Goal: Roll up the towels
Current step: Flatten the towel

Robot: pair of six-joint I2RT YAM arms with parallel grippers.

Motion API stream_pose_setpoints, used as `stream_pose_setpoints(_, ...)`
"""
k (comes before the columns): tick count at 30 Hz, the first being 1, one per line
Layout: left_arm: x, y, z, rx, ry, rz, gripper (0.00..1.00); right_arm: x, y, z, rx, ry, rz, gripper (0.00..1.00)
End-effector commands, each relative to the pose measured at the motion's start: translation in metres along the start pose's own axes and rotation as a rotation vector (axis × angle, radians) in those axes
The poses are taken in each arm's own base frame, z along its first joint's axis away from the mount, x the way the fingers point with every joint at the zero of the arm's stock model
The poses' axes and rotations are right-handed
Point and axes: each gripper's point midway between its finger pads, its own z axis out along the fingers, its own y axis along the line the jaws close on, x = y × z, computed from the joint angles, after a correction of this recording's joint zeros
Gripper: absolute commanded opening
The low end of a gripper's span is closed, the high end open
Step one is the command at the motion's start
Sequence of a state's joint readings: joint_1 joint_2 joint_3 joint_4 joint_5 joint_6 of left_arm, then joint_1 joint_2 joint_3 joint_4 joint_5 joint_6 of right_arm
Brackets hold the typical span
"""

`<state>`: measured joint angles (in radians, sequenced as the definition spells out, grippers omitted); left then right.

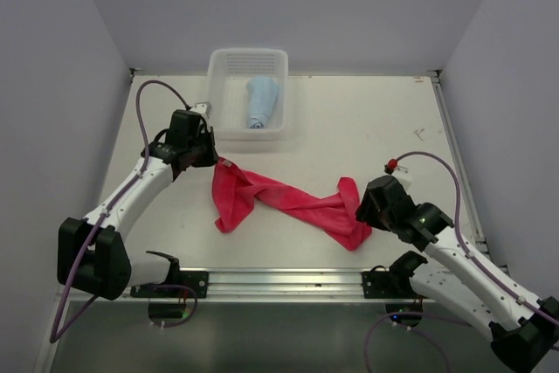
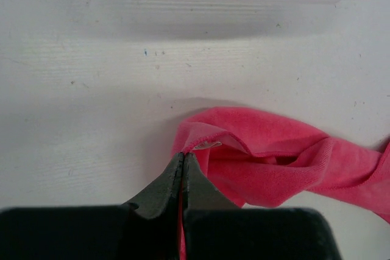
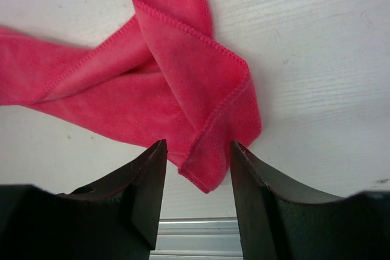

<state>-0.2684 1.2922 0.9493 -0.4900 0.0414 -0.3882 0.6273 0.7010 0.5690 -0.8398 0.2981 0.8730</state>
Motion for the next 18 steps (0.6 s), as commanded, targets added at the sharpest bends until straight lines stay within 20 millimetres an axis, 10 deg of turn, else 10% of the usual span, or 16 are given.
stream_pose_setpoints(1,-0.006,-0.009,0.001,0.072,-0.019,0.047,0.0,-0.049,0.022,-0.014,-0.009,-0.132,-0.016,0.51)
stream_pose_setpoints(7,-0.006,-0.012,0.005,0.092,-0.022,0.065,0.0,-0.071,0.066,0.025,0.014,-0.098,-0.129,0.49)
stream_pose_setpoints(18,0.001,-0.007,0.008,0.086,-0.019,0.092,0.0,-0.075,0.074,0.097,0.176,-0.03,-0.291,0.48)
